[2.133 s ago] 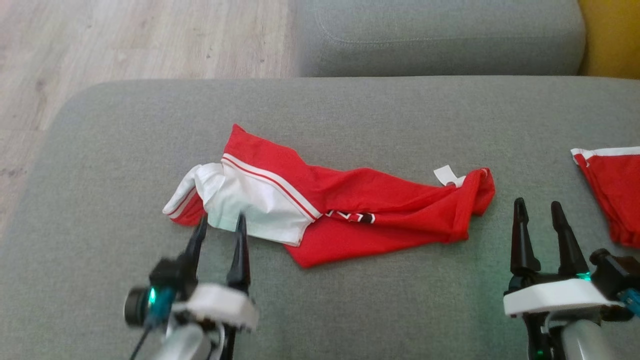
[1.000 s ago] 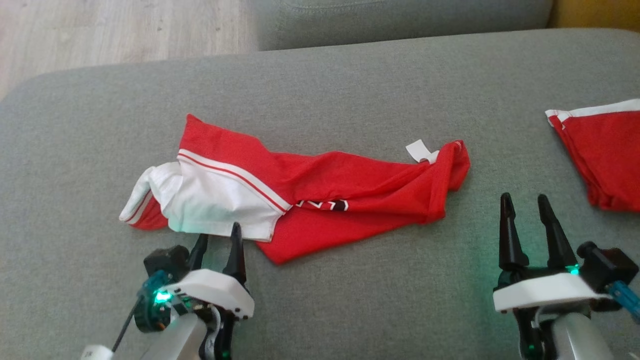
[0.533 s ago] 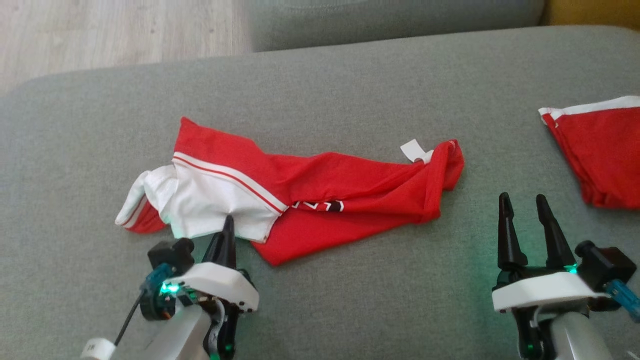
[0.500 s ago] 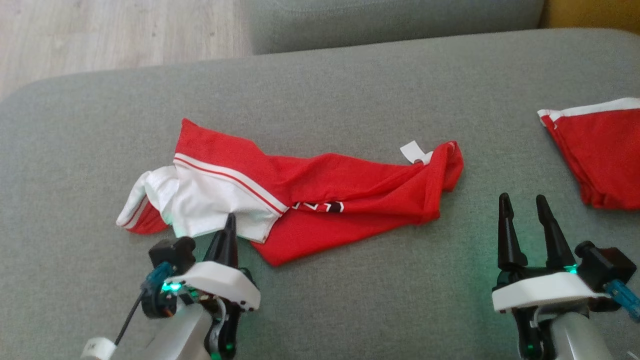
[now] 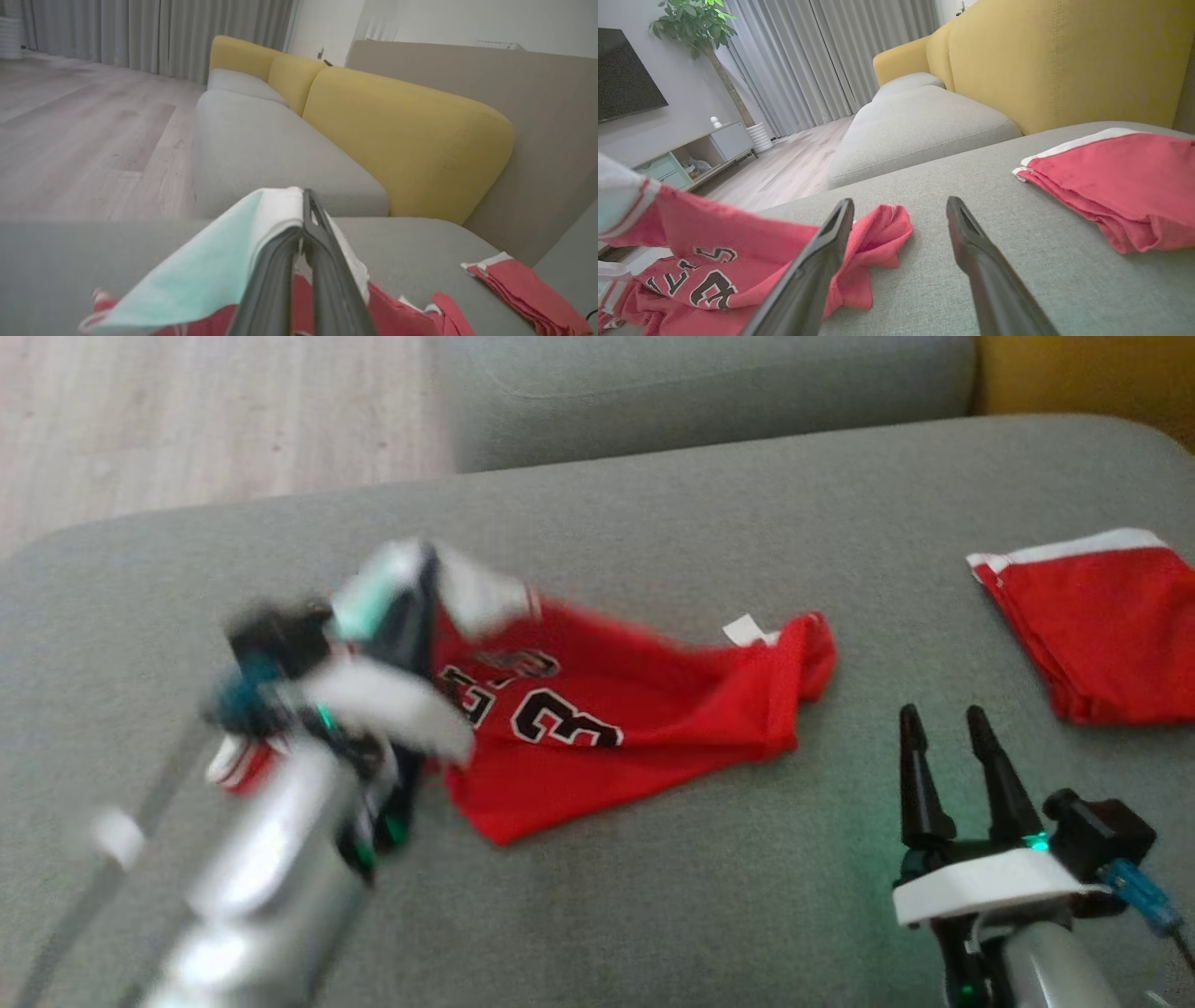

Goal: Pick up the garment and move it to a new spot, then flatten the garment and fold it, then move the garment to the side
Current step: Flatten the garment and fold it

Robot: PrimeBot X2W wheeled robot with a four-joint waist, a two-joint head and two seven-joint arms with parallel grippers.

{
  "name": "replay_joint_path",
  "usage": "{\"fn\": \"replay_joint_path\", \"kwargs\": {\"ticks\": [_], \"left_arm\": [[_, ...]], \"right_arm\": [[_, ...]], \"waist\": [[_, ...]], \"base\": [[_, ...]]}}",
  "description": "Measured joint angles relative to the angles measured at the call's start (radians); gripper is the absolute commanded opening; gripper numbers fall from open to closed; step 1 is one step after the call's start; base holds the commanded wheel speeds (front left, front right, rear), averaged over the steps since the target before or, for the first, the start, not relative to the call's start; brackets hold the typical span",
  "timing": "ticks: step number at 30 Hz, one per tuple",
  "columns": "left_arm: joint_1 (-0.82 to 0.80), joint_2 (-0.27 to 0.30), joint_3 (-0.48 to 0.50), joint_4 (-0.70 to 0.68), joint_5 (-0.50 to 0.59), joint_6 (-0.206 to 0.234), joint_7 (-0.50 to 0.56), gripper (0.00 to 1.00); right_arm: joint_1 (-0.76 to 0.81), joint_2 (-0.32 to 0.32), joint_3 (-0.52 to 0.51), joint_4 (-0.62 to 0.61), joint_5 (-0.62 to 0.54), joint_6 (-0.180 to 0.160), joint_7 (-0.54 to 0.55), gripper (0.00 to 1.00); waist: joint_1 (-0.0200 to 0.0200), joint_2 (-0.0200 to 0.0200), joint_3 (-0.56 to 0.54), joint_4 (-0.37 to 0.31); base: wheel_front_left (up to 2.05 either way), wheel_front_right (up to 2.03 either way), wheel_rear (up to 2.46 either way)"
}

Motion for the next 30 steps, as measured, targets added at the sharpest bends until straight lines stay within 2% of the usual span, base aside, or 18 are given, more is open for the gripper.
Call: {"fn": "replay_joint_path", "kwargs": {"ticks": [5,12,18,24,25,26,27,30], "left_arm": [[-0.237,0.055,0.049,0.051,-0.006,0.007,0.124,0.0],[-0.451,0.139,0.055,0.276,0.043,-0.026,0.215,0.0],[-0.647,0.152,0.073,0.437,0.08,-0.026,0.18,0.0],[-0.78,0.166,0.133,0.587,0.099,0.035,0.059,0.0],[-0.787,0.169,0.137,0.605,0.1,0.043,0.026,0.13],[-0.792,0.171,0.137,0.625,0.107,0.05,0.002,0.71],[-0.792,0.171,0.137,0.625,0.107,0.05,0.002,1.0],[-0.796,0.168,0.131,0.687,0.11,0.027,-0.004,1.0]], "right_arm": [[-0.04,0.0,0.056,-0.012,0.034,0.0,0.0,1.0],[-0.118,-0.001,0.128,-0.049,0.078,0.0,0.0,1.0],[-0.131,-0.001,0.156,-0.054,0.094,0.0,0.0,1.0],[-0.15,-0.001,0.165,-0.063,0.101,0.0,0.0,1.0],[-0.15,-0.001,0.165,-0.064,0.102,0.0,0.0,1.0],[-0.15,-0.001,0.165,-0.065,0.104,0.0,0.0,1.0],[-0.15,-0.001,0.165,-0.065,0.104,0.0,0.0,1.0],[-0.15,-0.001,0.161,-0.066,0.109,0.0,0.0,1.0]], "waist": [[0.0001,0.0,0.045,-0.054],[0.0003,0.0,0.138,-0.149],[0.0004,0.0,0.216,-0.228],[0.0004,0.0,0.268,-0.286],[0.0003,0.0,0.274,-0.291],[0.0003,0.0,0.279,-0.295],[0.0003,0.0,0.279,-0.295],[0.0003,-0.0001,0.288,-0.293]], "base": [[0.0,0.0,0.0],[0.0,0.0,0.0],[0.0,0.0,0.0],[0.0,0.0,0.0],[0.0,0.0,0.0],[0.0,0.0,0.0],[0.0,0.0,0.0],[0.0,0.0,0.0]]}}
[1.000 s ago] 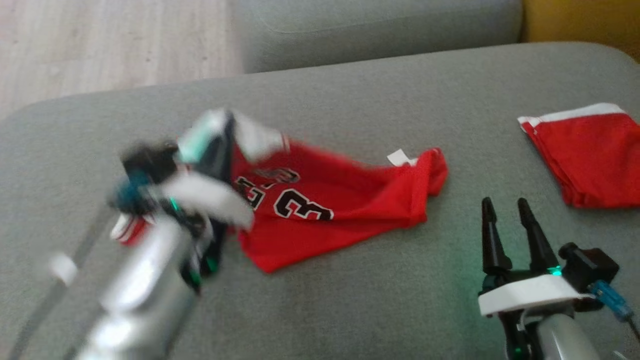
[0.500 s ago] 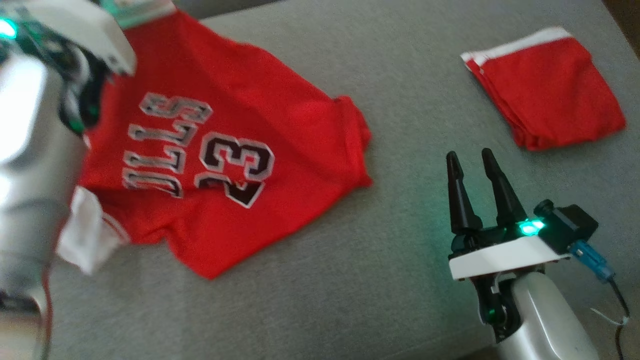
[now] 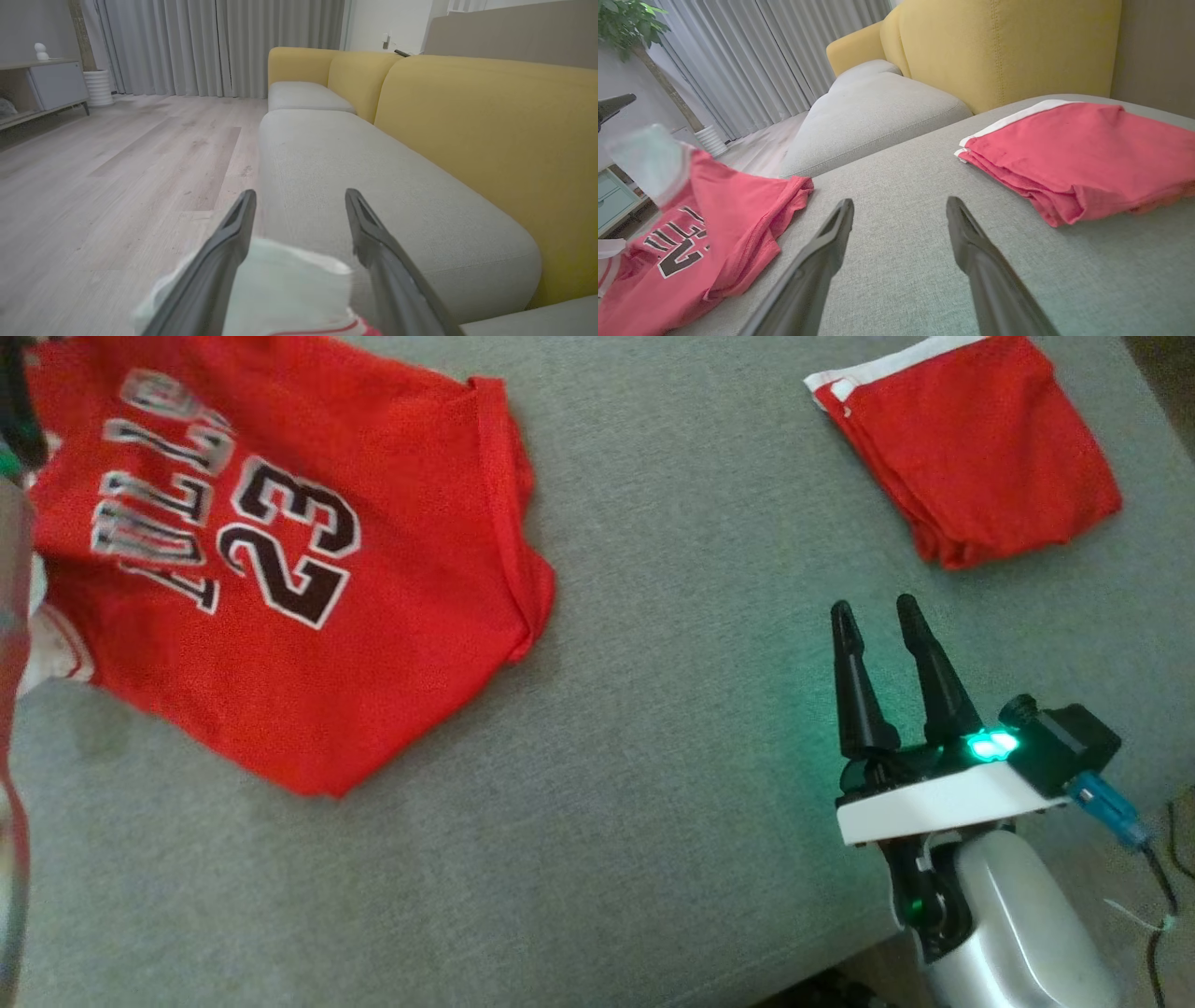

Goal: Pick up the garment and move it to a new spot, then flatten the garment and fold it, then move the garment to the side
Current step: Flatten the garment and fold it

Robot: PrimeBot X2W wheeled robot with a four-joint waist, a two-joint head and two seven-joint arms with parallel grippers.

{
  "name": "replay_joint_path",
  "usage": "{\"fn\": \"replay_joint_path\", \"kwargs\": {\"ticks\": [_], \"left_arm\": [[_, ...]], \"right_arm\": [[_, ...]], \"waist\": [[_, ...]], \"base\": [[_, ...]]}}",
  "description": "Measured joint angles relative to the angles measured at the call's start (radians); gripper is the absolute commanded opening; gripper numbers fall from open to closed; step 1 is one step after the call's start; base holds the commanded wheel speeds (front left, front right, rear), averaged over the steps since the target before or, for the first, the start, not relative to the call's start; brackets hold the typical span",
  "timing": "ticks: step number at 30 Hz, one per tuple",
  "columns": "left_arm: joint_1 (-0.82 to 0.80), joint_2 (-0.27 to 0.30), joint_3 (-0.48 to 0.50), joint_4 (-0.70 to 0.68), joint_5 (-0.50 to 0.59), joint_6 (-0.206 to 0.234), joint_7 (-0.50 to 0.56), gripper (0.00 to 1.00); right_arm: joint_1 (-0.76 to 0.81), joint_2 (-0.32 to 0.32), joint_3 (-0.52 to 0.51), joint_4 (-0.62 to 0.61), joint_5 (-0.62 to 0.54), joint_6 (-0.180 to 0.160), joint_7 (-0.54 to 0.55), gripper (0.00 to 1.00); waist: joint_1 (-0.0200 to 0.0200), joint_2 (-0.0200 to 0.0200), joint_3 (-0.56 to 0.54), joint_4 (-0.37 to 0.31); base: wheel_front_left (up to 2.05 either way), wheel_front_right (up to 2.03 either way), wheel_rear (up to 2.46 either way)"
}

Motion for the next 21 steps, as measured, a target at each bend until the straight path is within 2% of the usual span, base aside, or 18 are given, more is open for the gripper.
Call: {"fn": "replay_joint_path", "kwargs": {"ticks": [5,10,13,16,21], "left_arm": [[0.001,-0.02,-0.026,0.049,0.013,-0.058,-0.054,1.0],[0.02,-0.063,-0.07,0.061,0.029,-0.122,-0.123,1.0],[0.074,-0.09,-0.095,0.056,0.041,-0.145,-0.157,1.0],[0.157,-0.107,-0.112,0.026,0.044,-0.16,-0.179,1.0],[0.335,-0.123,-0.129,-0.091,0.054,-0.159,-0.194,1.0]], "right_arm": [[0.0,0.0,-0.011,0.001,-0.004,0.0,0.0,1.0],[0.0,0.0,-0.043,0.007,-0.031,0.0,0.0,1.0],[0.002,0.0,-0.071,0.011,-0.049,0.0,0.0,1.0],[0.009,0.0,-0.105,0.013,-0.064,0.0,0.0,1.0],[0.03,0.0,-0.156,0.013,-0.09,0.0,0.0,1.0]], "waist": [[-0.0002,0.0,-0.005,0.033],[-0.0003,0.0,-0.036,0.081],[-0.0003,0.0,-0.064,0.118],[-0.0003,0.0,-0.095,0.161],[-0.0003,0.0,-0.149,0.242]], "base": [[0.0,0.0,0.0],[0.0,0.0,0.0],[0.0,0.0,0.0],[0.0,0.0,0.0],[0.0,0.0,0.0]]}}
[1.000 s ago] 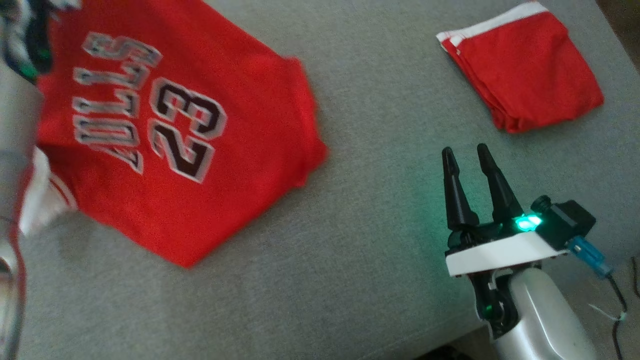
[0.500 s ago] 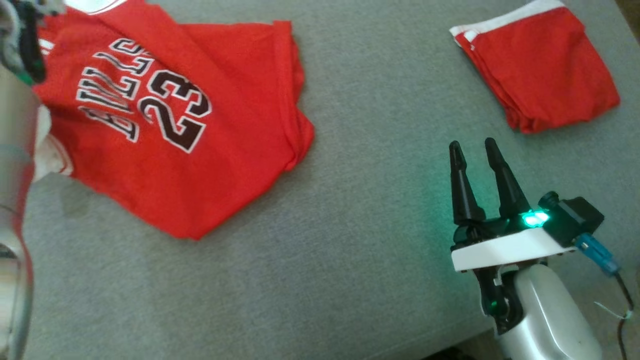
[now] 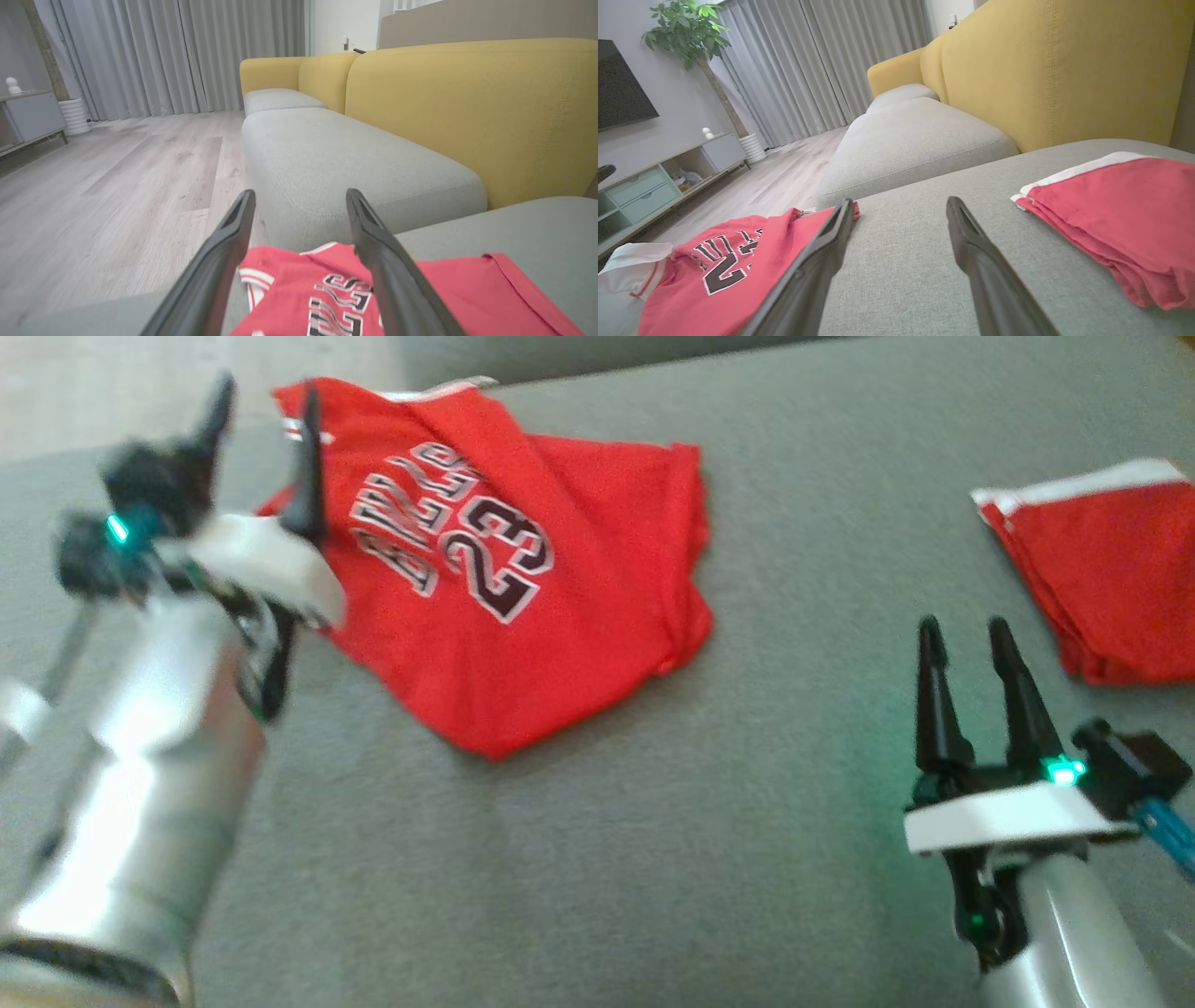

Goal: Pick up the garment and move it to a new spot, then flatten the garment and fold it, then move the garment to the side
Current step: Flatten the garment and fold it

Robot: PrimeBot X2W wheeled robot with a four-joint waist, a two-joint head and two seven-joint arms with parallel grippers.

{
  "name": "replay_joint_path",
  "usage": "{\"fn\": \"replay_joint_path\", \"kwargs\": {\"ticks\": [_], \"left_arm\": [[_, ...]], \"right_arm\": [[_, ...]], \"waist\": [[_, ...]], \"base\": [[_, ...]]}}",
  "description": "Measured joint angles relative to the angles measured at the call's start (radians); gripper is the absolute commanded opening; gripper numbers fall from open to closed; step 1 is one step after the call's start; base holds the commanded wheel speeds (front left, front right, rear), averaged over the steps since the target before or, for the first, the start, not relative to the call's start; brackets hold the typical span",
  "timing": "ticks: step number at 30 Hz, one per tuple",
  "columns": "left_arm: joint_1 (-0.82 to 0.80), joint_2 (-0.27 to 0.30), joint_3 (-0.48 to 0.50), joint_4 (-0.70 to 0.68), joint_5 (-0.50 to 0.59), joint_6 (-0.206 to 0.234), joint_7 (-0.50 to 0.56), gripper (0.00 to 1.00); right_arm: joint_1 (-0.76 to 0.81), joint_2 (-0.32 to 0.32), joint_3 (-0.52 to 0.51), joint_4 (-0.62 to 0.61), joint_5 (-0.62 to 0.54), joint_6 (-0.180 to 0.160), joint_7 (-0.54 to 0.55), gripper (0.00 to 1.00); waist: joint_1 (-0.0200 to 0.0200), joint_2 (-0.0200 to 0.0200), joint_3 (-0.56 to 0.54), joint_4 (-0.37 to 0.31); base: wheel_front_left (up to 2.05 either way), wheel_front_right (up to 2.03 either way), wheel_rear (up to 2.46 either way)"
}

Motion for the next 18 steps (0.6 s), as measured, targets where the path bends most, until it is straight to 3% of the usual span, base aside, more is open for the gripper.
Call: {"fn": "replay_joint_path", "kwargs": {"ticks": [7,10,12,13,18], "left_arm": [[0.34,-0.019,0.01,-0.28,0.0,0.075,-0.001,1.0],[0.5,-0.02,0.019,-0.391,0.016,0.129,-0.002,1.0],[0.623,-0.008,-0.001,-0.476,0.109,0.196,-0.003,1.0],[0.659,-0.016,0.007,-0.502,0.102,0.212,-0.003,1.0],[0.747,-0.029,0.032,-0.576,0.109,0.245,-0.003,1.0]], "right_arm": [[0.078,0.0,-0.054,0.004,-0.017,0.0,0.0,1.0],[0.081,0.0,-0.058,0.005,-0.022,0.0,0.0,1.0],[0.087,0.0,-0.061,0.005,-0.025,0.0,0.0,1.0],[0.091,0.001,-0.062,0.005,-0.026,0.0,0.0,1.0],[0.124,0.001,-0.065,0.008,-0.037,0.0,0.0,1.0]], "waist": [[-0.0002,0.0,-0.073,0.106],[-0.0001,0.0,-0.1,0.137],[-0.0002,0.0,-0.119,0.157],[-0.0001,0.0,-0.123,0.162],[0.0,0.0,-0.128,0.175]], "base": [[0.0,0.0,0.0],[0.0,0.0,0.0],[0.0,0.0,0.0],[0.0,0.0,0.0],[0.0,0.0,0.0]]}}
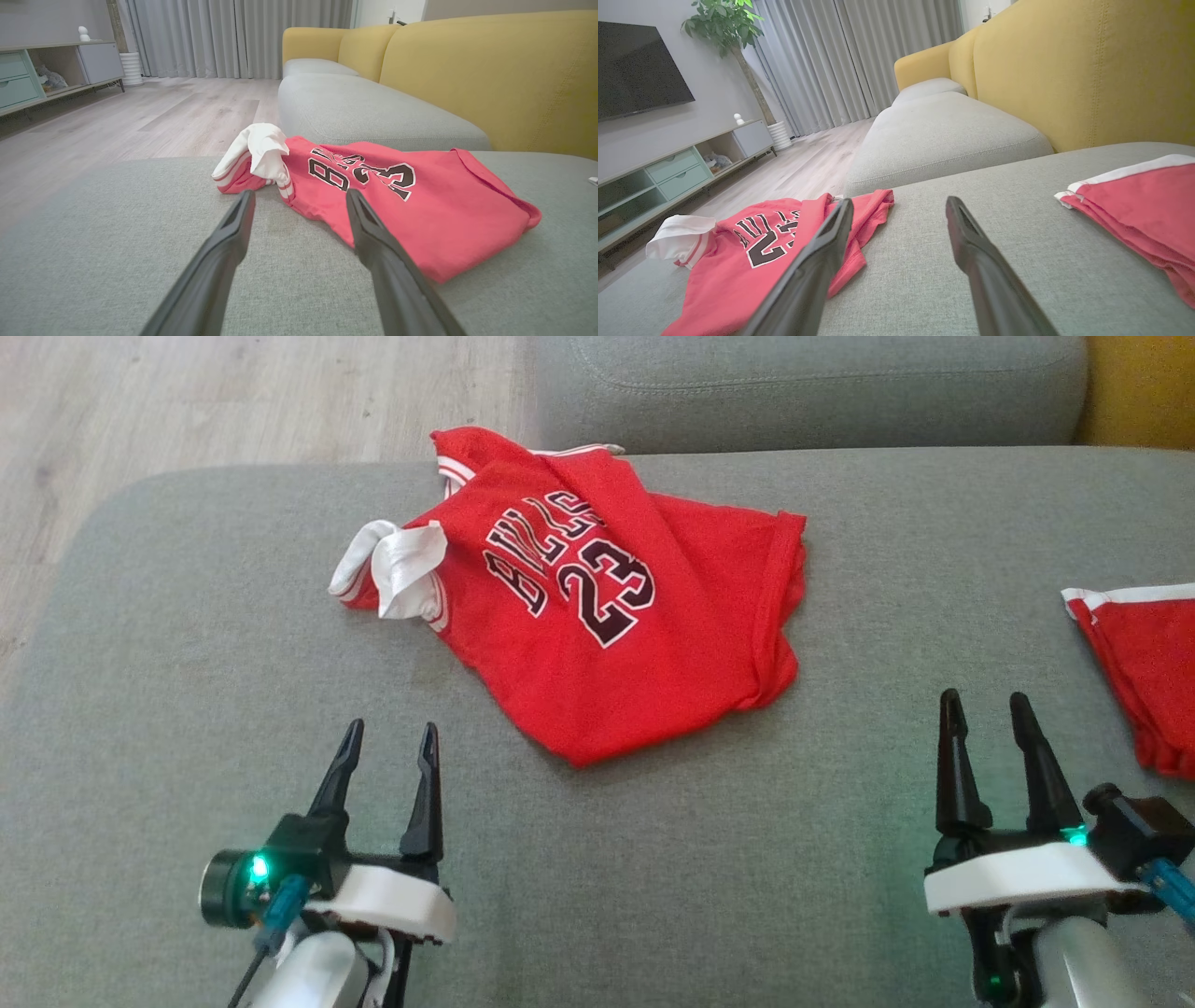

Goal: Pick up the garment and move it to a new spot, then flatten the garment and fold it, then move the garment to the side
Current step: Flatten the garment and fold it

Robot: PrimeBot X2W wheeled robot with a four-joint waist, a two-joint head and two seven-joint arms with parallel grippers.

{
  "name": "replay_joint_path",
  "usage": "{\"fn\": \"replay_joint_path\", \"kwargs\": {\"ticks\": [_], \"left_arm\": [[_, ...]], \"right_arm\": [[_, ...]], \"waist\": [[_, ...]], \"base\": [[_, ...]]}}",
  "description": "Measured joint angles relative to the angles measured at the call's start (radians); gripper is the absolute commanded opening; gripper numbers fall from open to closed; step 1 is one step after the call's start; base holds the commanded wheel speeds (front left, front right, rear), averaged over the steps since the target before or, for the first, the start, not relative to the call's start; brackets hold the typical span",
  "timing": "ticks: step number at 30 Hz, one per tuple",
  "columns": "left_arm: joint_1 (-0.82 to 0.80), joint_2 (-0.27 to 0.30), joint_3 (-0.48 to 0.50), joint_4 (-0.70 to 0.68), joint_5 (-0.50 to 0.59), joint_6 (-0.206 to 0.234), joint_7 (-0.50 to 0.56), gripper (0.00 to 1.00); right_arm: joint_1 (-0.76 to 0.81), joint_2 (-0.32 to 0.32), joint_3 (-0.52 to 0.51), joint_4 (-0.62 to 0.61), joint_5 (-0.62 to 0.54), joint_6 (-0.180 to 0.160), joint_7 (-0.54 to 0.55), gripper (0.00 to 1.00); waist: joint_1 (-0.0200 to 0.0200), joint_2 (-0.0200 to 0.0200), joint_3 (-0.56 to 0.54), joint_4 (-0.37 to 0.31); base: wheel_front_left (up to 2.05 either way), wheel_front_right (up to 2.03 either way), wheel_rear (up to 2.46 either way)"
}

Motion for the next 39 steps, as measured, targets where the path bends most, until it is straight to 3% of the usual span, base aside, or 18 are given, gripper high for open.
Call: {"fn": "replay_joint_path", "kwargs": {"ticks": [7,11,15,19,26,27,28,39], "left_arm": [[0.001,-0.021,0.002,-0.025,0.005,-0.001,0.0,1.0],[-0.005,-0.033,-0.001,-0.021,0.012,-0.01,0.0,1.0],[-0.02,-0.049,-0.004,-0.008,0.012,-0.018,0.0,1.0],[-0.053,-0.061,-0.021,0.023,0.025,-0.019,0.0,1.0],[-0.081,-0.079,-0.019,0.034,0.029,-0.027,0.0,1.0],[-0.083,-0.081,-0.018,0.034,0.029,-0.027,0.0,1.0],[-0.084,-0.083,-0.016,0.034,0.029,-0.027,0.0,1.0],[-0.081,-0.089,0.003,0.043,0.029,-0.037,0.0,1.0]], "right_arm": [[-0.019,0.0,0.049,0.055,-0.031,0.0,0.004,1.0],[-0.108,0.0,0.105,0.142,-0.062,0.0,0.077,1.0],[-0.198,-0.001,0.128,0.218,-0.028,0.0,0.14,1.0],[-0.312,-0.003,0.137,0.378,0.089,0.0,0.231,1.0],[-0.422,-0.012,0.125,0.523,0.074,0.0,0.266,1.0],[-0.44,-0.014,0.128,0.538,0.074,0.0,0.267,0.16],[-0.455,-0.015,0.132,0.551,0.074,0.0,0.267,0.0],[-0.473,-0.015,0.124,0.582,0.004,0.0,0.085,0.0]], "waist": [[0.0001,0.0,0.023,0.026],[0.0002,0.0,0.052,0.044],[0.0003,0.0,0.077,0.063],[0.0003,0.0,0.111,0.105],[0.0001,0.0,0.14,0.157],[0.0002,0.0,0.144,0.163],[0.0002,0.0,0.146,0.168],[0.0002,0.0,0.114,0.133]], "base": [[0.0,0.0,0.0],[0.0,0.0,0.0],[0.0,0.0,0.0],[0.0,0.0,0.0],[0.0,0.0,0.0],[0.0,0.0,0.0],[0.0,0.0,0.0],[0.0,0.0,0.0]]}}
